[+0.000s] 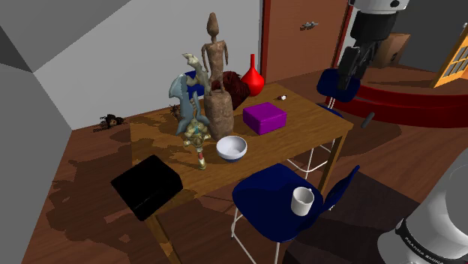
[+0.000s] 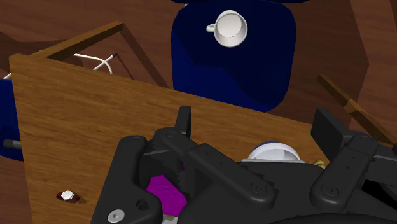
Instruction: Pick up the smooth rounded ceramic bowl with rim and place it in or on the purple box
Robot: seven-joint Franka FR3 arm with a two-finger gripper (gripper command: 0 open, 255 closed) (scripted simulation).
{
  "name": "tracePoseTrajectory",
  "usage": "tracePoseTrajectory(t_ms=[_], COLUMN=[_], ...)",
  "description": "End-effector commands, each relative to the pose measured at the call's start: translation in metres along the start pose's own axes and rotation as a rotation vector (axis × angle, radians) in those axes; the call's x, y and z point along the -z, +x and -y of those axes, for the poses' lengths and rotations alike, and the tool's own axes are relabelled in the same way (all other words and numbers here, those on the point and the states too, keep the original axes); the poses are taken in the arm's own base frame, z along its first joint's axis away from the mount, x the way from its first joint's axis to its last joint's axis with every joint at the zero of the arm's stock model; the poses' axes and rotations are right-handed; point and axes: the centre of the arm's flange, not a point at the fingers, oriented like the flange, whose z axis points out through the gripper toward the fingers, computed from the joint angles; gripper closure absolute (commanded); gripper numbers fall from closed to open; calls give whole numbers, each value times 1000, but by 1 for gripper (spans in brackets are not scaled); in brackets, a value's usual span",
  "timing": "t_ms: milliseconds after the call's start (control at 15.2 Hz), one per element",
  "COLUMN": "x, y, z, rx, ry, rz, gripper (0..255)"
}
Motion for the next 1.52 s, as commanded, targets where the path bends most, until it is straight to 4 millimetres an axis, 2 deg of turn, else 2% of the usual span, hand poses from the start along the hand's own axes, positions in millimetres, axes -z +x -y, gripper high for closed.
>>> tracePoseTrajectory(t_ms=[0, 1452], x=[0, -185], y=[0, 189], z=[0, 125], rx=[0, 34], ry=[0, -18], rz=[0, 8], gripper=[0, 0])
